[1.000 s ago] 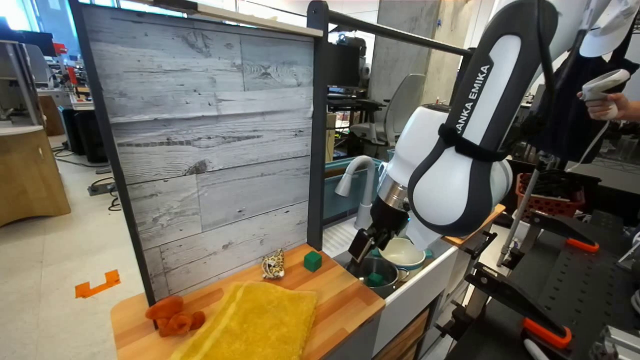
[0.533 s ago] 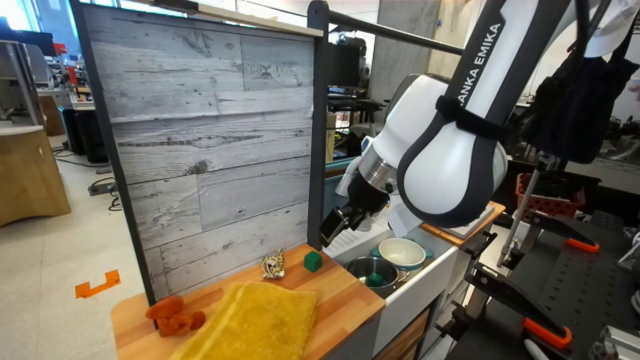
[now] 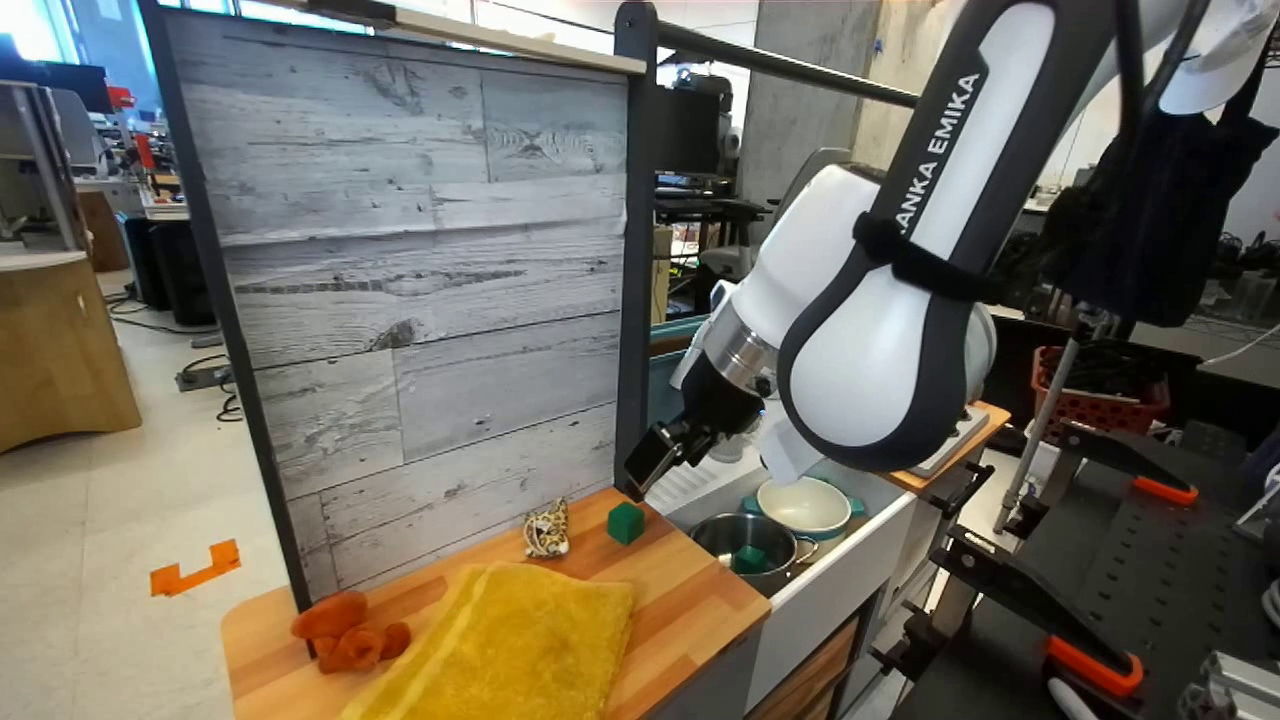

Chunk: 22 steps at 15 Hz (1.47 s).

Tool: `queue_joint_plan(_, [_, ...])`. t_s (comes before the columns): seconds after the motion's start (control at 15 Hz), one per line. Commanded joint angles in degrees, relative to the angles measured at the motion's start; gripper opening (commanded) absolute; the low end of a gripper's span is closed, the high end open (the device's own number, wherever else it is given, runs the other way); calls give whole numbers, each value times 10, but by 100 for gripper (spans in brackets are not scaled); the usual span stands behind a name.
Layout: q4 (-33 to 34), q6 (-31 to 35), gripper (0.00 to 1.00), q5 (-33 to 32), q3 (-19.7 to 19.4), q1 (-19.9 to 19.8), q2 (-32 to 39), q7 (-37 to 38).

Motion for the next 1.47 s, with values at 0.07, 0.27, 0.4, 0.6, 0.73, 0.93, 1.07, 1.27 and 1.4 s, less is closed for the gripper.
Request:
queue_joint_plan(0.07, [78,-10,100,14,-4,28,42,3])
queue_joint_plan(0.27, [109,-53,100,34,-28,54,60,13])
queue_joint_plan(0.4, [125,-78,100,49,-50,72,70,24])
queue_joint_plan(0.6, [145,-98,100,54,-65,80,85,38])
queue_joint_plan(0.73, [157,-97,100,56,-68,82,94,42])
queue_joint_plan(0.93, [177,-94,100,60,-71,86,112,52])
queue_joint_plan(1.07, [194,-106,75,65,-76,93,124,61])
queue_joint_plan(1.27, [218,-131,63,71,-84,102,141,75])
queue_joint_plan(1.4, [230,-145,46,71,-89,110,150,88])
